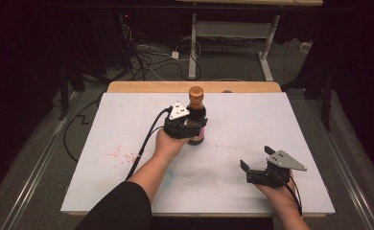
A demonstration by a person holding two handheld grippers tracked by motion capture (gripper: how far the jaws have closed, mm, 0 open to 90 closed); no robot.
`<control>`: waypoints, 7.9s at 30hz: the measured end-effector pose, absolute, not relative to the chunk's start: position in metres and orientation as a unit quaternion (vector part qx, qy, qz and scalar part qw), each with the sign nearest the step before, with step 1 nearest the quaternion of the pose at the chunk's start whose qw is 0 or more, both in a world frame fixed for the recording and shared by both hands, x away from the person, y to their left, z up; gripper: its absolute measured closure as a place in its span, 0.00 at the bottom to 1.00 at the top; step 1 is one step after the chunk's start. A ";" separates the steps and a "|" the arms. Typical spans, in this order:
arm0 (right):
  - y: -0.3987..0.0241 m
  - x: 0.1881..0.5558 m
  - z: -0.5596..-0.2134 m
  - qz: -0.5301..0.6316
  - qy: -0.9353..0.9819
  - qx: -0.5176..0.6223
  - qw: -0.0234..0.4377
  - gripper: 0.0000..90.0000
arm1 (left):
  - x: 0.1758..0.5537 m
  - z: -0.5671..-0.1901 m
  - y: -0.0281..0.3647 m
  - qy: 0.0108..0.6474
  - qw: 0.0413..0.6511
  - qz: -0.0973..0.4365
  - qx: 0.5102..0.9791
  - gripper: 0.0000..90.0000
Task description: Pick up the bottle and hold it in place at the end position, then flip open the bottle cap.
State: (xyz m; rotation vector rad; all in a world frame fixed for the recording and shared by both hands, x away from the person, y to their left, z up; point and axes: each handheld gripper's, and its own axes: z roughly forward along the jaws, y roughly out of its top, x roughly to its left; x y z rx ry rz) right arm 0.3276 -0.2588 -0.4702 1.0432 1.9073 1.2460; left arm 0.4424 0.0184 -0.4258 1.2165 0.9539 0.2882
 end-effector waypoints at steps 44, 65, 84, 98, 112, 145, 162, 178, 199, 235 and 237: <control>-0.194 0.395 -0.445 0.493 0.750 0.363 0.251 0.86 | 0.441 -0.429 0.021 0.425 0.707 0.126 0.551 0.32; -0.189 0.408 -0.429 0.500 0.747 0.361 0.248 1.00 | 0.440 -0.429 0.020 0.426 0.707 0.126 0.550 0.32; -0.181 0.422 -0.407 0.512 0.747 0.344 0.248 1.00 | 0.439 -0.431 0.020 0.423 0.712 0.127 0.546 0.32; -0.169 0.427 -0.388 0.513 0.748 0.325 0.267 1.00 | 0.438 -0.432 0.022 0.419 0.715 0.122 0.546 0.32; -0.154 0.429 -0.375 0.517 0.751 0.307 0.273 1.00 | 0.438 -0.432 0.021 0.418 0.715 0.124 0.546 0.32; -0.137 0.416 -0.328 0.524 0.752 0.272 0.293 1.00 | 0.438 -0.432 0.020 0.419 0.713 0.127 0.547 0.32; -0.132 0.413 -0.322 0.516 0.759 0.266 0.295 1.00 | 0.438 -0.432 0.020 0.421 0.713 0.127 0.546 0.32; -0.130 0.412 -0.321 0.503 0.764 0.267 0.305 1.00 | 0.437 -0.432 0.019 0.421 0.712 0.131 0.546 0.32; -0.123 0.411 -0.311 0.470 0.779 0.273 0.313 1.00 | 0.437 -0.432 0.018 0.425 0.705 0.143 0.549 0.33; -0.143 0.407 -0.311 0.504 0.759 0.278 0.304 1.00 | 0.437 -0.433 0.017 0.420 0.704 0.147 0.553 0.32; -0.143 0.407 -0.313 0.502 0.761 0.280 0.302 1.00 | 0.437 -0.433 0.016 0.420 0.705 0.147 0.553 0.32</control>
